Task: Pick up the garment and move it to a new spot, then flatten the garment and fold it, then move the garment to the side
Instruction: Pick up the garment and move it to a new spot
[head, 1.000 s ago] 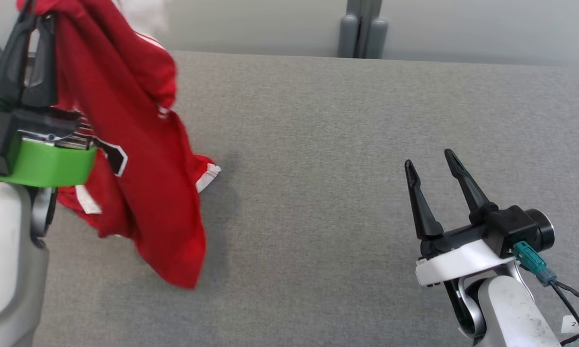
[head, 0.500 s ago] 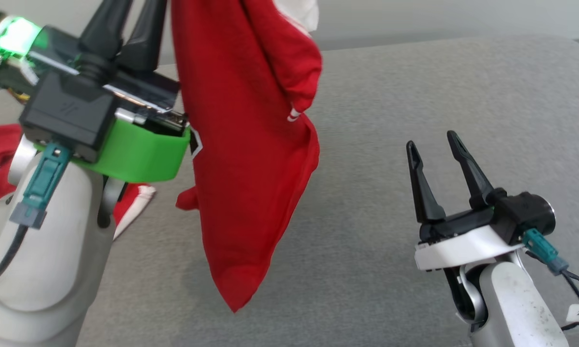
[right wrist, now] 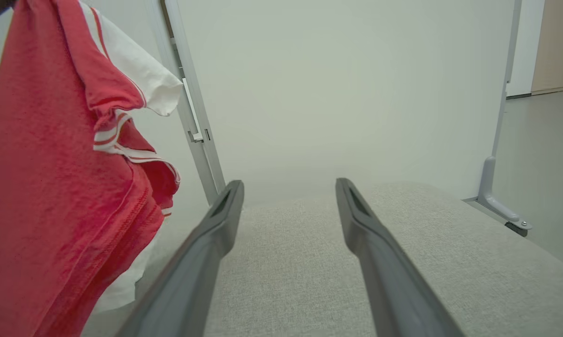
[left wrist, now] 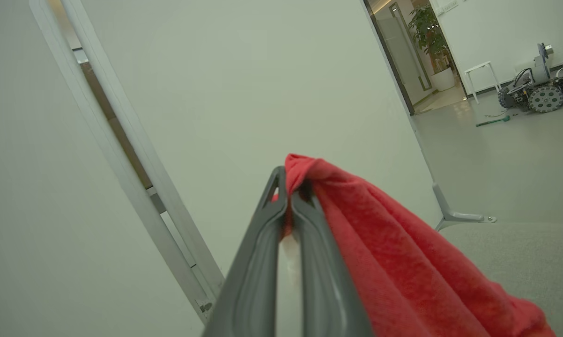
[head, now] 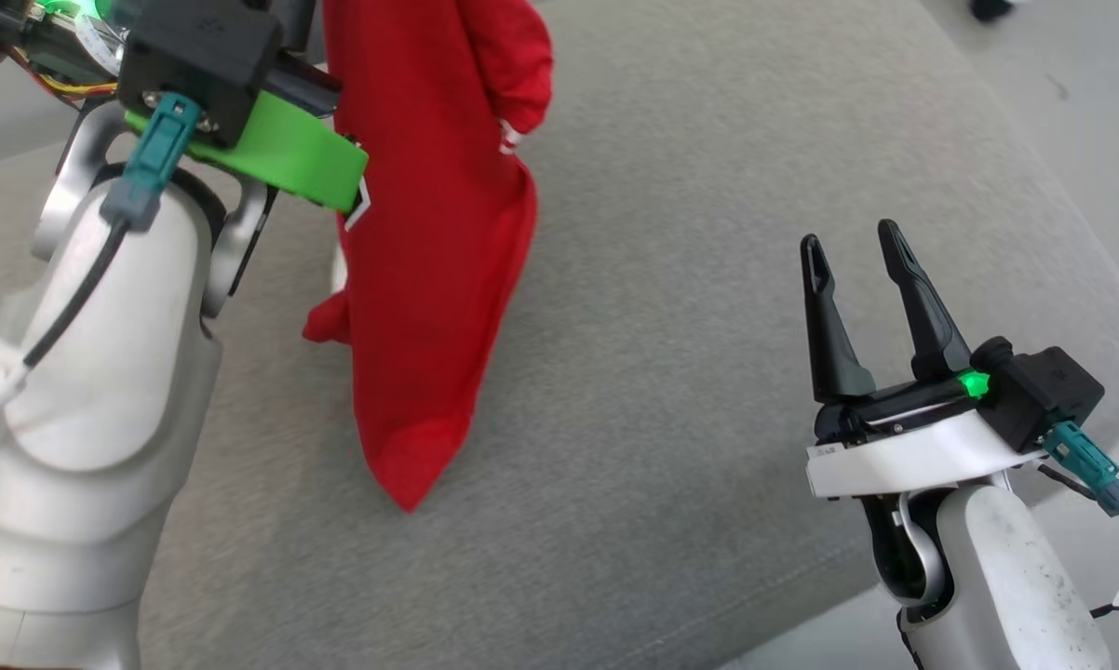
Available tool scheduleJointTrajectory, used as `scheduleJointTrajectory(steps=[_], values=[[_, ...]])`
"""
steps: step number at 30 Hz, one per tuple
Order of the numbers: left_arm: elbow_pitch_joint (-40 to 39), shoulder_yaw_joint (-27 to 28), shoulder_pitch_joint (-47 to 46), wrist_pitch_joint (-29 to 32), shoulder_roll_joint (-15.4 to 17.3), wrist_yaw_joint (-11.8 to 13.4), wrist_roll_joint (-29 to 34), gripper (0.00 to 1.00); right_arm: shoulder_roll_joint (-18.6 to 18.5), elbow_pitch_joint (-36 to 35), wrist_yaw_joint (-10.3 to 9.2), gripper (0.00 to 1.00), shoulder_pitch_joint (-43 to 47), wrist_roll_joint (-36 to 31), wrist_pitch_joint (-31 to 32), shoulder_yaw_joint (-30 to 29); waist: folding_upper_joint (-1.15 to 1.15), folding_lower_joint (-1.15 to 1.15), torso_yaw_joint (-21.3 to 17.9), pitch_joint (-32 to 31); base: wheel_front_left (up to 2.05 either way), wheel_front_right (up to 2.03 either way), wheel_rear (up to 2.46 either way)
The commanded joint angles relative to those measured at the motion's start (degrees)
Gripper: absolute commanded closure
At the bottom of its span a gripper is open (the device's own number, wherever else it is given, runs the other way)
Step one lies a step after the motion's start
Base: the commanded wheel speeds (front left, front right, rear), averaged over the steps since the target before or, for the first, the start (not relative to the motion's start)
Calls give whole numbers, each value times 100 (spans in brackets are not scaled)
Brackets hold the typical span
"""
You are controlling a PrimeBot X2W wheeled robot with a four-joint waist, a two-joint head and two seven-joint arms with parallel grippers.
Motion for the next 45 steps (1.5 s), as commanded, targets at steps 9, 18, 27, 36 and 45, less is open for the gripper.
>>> scheduleJointTrajectory(steps=[9, 18, 27, 36, 45], values=[[2010, 89, -345, -983, -421, 632, 90, 0, 12, -16, 1, 0, -46, 131, -18, 169, 0, 0, -1091, 695, 0, 0, 0], [2112, 194, -8, -1172, -532, 630, -167, 0, 3, 43, 1, 0, 26, -294, -18, -2, 0, 0, -162, 270, 0, 0, 0], [756, 671, 1387, -1165, -275, 687, -458, 0, 1, 172, 1, 0, 153, -760, -18, -151, 0, 0, 1129, -225, 0, 0, 0], [-284, 1051, 3227, -1166, -417, 759, -559, 0, -3, 340, 1, 0, 353, -1018, -18, -191, 0, 0, 1880, -614, 0, 0, 0], [-709, 1255, 4534, -1166, -1055, 794, -493, 0, 0, 474, 1, 0, 642, -1016, -18, -214, 0, 0, 2023, -948, 0, 0, 0]])
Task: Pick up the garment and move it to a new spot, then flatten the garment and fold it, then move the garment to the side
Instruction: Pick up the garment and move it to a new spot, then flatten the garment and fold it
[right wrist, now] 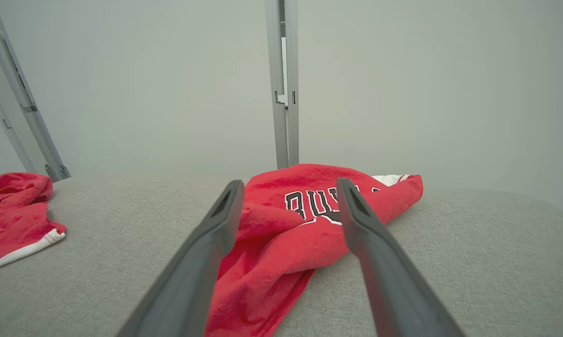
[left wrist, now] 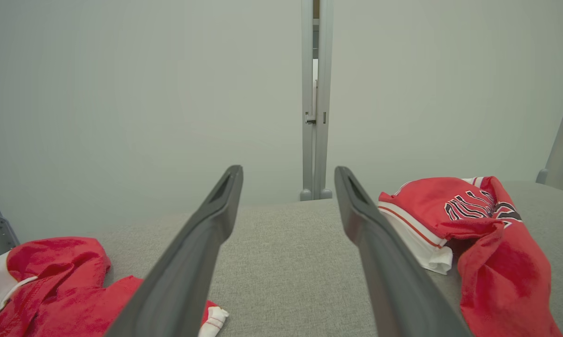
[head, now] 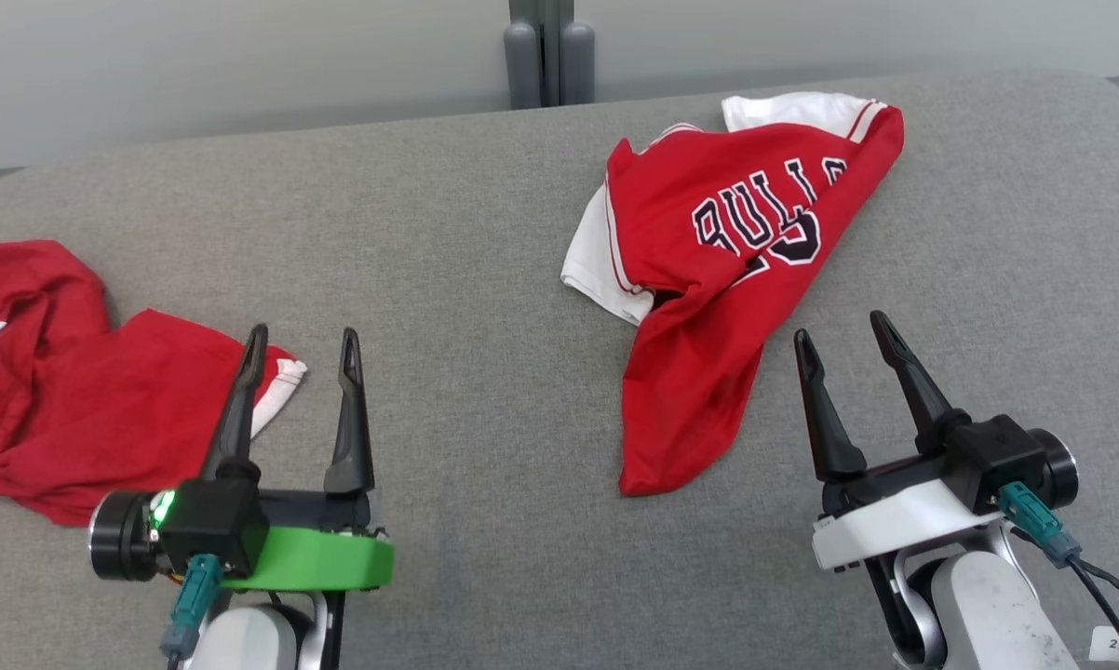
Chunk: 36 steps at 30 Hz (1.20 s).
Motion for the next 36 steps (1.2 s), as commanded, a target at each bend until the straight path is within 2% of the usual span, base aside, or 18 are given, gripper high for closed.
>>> scheduleJointTrajectory(steps=[1, 5, 12, 21, 27, 31, 36], values=[[-34, 26, 177, -5, -45, -13, 42, 0, -17, 21, 1, 0, 97, 31, -19, -9, 0, 0, 247, -341, 0, 0, 0], [-85, 13, 418, -5, -193, -123, 68, 0, -17, 9, 1, 0, 154, 63, -19, 22, 0, 0, 202, -377, 0, 0, 0], [-76, 94, 464, -5, -257, -235, 189, 0, -18, 24, 1, 0, 117, 27, -19, 47, 0, 0, 94, -371, 0, 0, 0], [-104, 184, 410, -5, -279, -264, 228, 0, -17, 19, 1, 0, 91, 56, -20, 58, 0, 0, -5, -318, 0, 0, 0], [-78, 50, 321, -5, -281, -246, 189, 0, -16, 40, 1, 0, 83, 89, -19, 17, 0, 0, 48, -203, 0, 0, 0], [-73, -31, 200, -5, -279, -244, 159, 0, -16, 342, 1, 0, -14, 101, -19, 85, 0, 0, 186, -34, 0, 0, 0], [-42, -118, 68, -5, -278, -250, 146, 0, -21, 1262, 1, 0, -313, 198, -19, 82, 0, 0, 446, 185, 0, 0, 0]])
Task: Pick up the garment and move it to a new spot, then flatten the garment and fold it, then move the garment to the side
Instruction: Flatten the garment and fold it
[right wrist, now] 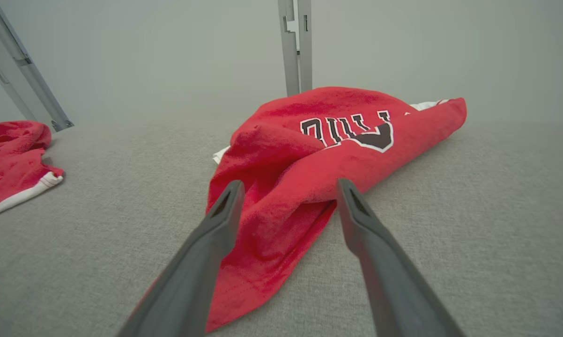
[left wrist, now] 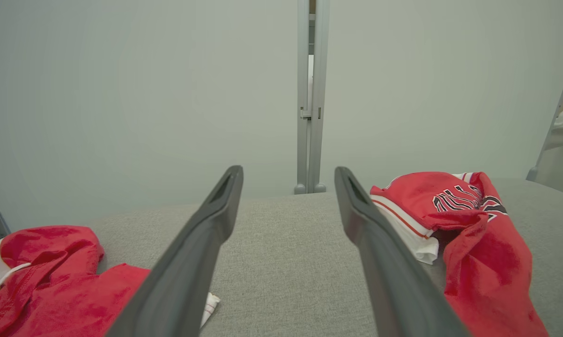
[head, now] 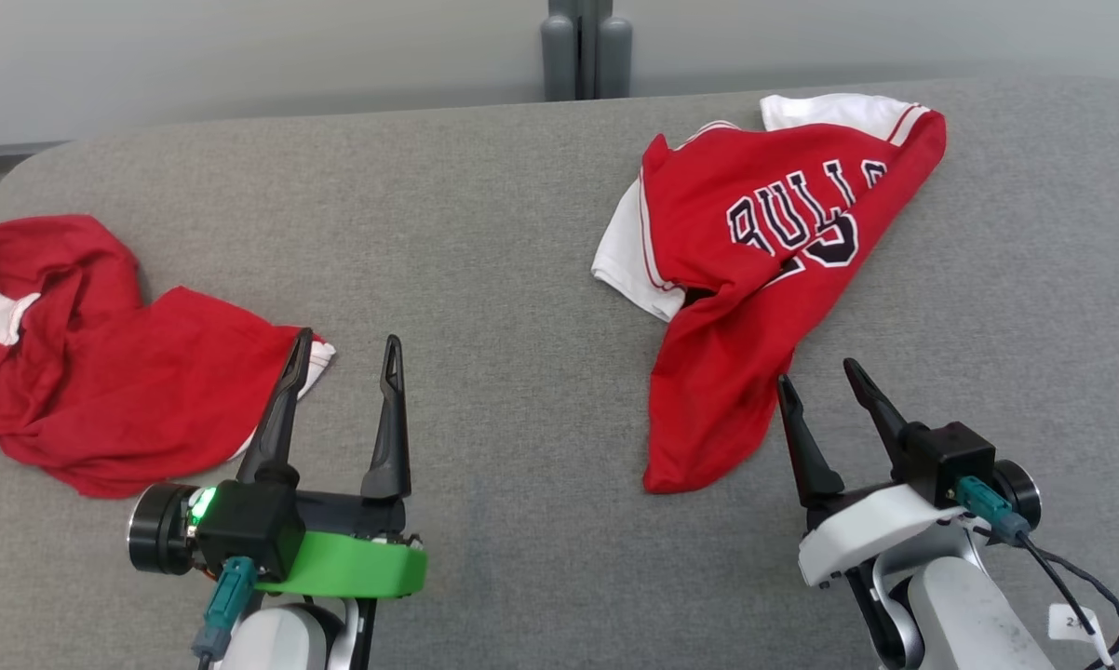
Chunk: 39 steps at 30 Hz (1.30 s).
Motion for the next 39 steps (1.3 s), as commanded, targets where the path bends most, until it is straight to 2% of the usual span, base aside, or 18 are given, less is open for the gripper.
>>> scheduleJointTrajectory(steps=[1, 6, 11, 16, 17, 18, 22, 27, 36, 39], values=[[10, -18, -113, -5, 7, 4, -27, 0, -21, 251, 1, 0, -170, 68, -17, -41, 0, 0, 234, 200, 0, 0, 0], [54, -66, -185, -5, 6, 20, -63, 0, -20, 1198, 1, 0, -595, 369, 11, 37, 0, 0, 486, 326, 0, 0, 0], [81, -120, -239, -5, 6, 38, -95, 0, -23, 1792, 1, 0, -946, 718, -5, 101, 0, 0, 668, 402, 0, 0, 0], [95, -182, -293, -5, 6, 53, -124, 0, -43, 2484, 1, 0, -1259, 115, -13, -52, 0, 0, 777, 453, 0, 0, 0], [97, -199, -298, -5, 6, 57, -135, 0, -41, 2605, 1, 28, -1310, 26, -13, -104, 0, 0, 788, 450, 0, 0, 0], [102, -207, -300, -5, 6, 68, -147, 0, -40, 2686, 0, 100, -1366, -119, -6, -147, 0, 0, 793, 438, 0, 0, 0], [107, -154, -206, -5, 6, 114, -164, 0, -53, 2709, 1, 100, -1421, -487, -6, -267, 0, 0, 702, 336, 0, 0, 0], [100, -158, -111, -5, 7, 114, -213, 0, -431, 2596, -1, 100, -1349, -992, -10, -292, 0, 0, 477, 147, 0, 0, 0], [84, -299, -49, -5, 7, 170, -305, 0, -1957, 2417, -1, 100, -1348, -1584, 264, -522, 0, 0, 146, -68, 0, 0, 0], [96, -350, -56, -5, 7, 184, -326, 0, -2315, 2460, -1, 100, -1331, -1632, 414, -667, 0, 0, 132, -69, 0, 0, 0]])
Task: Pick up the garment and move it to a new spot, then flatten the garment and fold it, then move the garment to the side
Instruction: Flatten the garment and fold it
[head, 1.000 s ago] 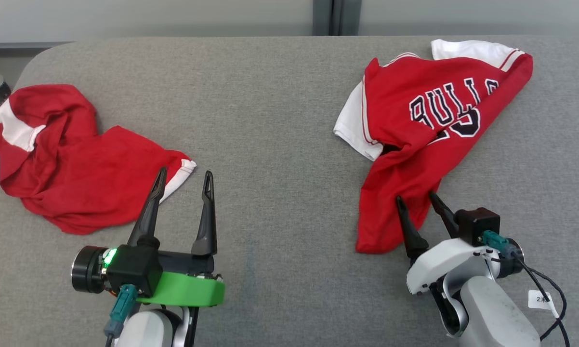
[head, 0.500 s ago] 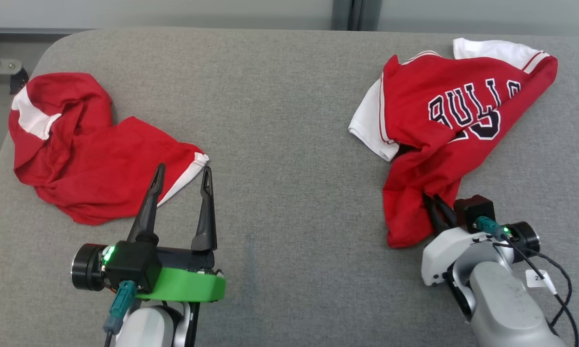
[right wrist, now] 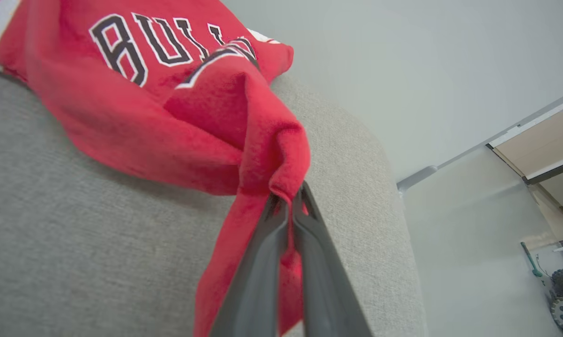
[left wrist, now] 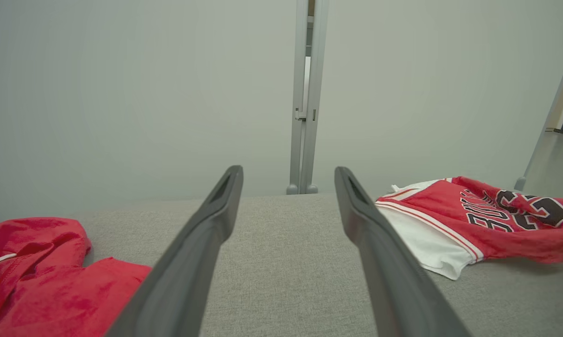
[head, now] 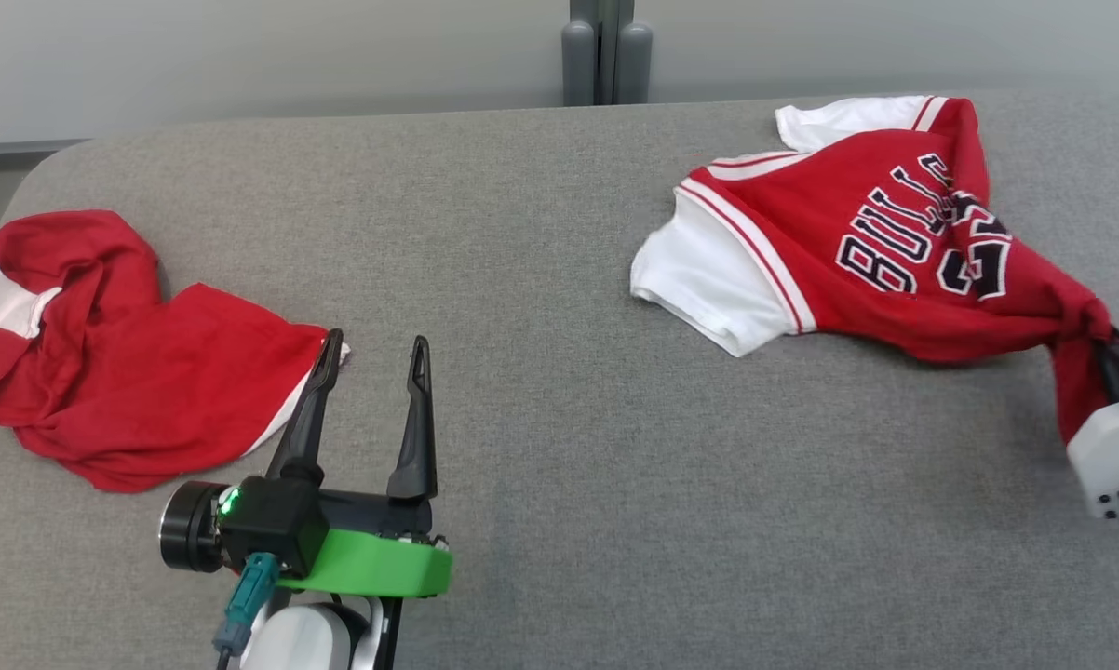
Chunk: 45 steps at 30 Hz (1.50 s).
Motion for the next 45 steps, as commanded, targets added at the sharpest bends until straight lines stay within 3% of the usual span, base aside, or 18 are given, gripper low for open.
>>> scheduleJointTrajectory(steps=[1, 2, 3, 4, 13, 22, 26, 33, 45], values=[[12, -17, 28, -5, 10, 24, -26, 0, -58, 36, -3, 100, 58, -11, 73, -77, 0, 0, -26, -18, 0, 0, 0], [15, -23, 28, -5, 10, 31, -33, 0, -89, 86, -3, 100, 49, 28, 143, -171, 0, 0, -29, -14, 0, 0, 0], [19, -28, 31, -5, 10, 29, -42, 0, -135, 95, -3, 62, 39, -18, 160, -242, 0, 0, -30, -11, 0, 0, 0], [22, -35, 34, -5, 10, 28, -50, 0, -147, 102, -5, 0, 20, -40, 175, -339, 0, 0, -29, -8, 0, 0, 0], [64, 13, 94, -5, 10, -11, 3, 0, 757, -574, -5, 0, 102, 69, -312, -814, 0, 0, -53, -76, 0, 0, 0], [24, 105, 146, -5, 9, -53, 43, 0, 1839, -2351, -5, 0, 787, 824, -417, -167, 0, 0, -138, -152, 0, 0, 0], [9, 109, 183, -5, 9, -56, 68, 0, 2131, -2917, -5, 0, 1250, 996, -419, 105, 0, 0, -131, -153, 0, 0, 0], [15, 2, 54, -5, 9, -92, 64, 0, 2212, -2897, -5, 0, 1304, 993, -420, 395, 0, 0, -1, -45, 0, 0, 0], [21, -224, -215, -5, 10, -40, -71, 0, 1398, -1346, -5, 0, 51, 868, 6, 1292, 0, 0, 758, 433, 0, 0, 0]])
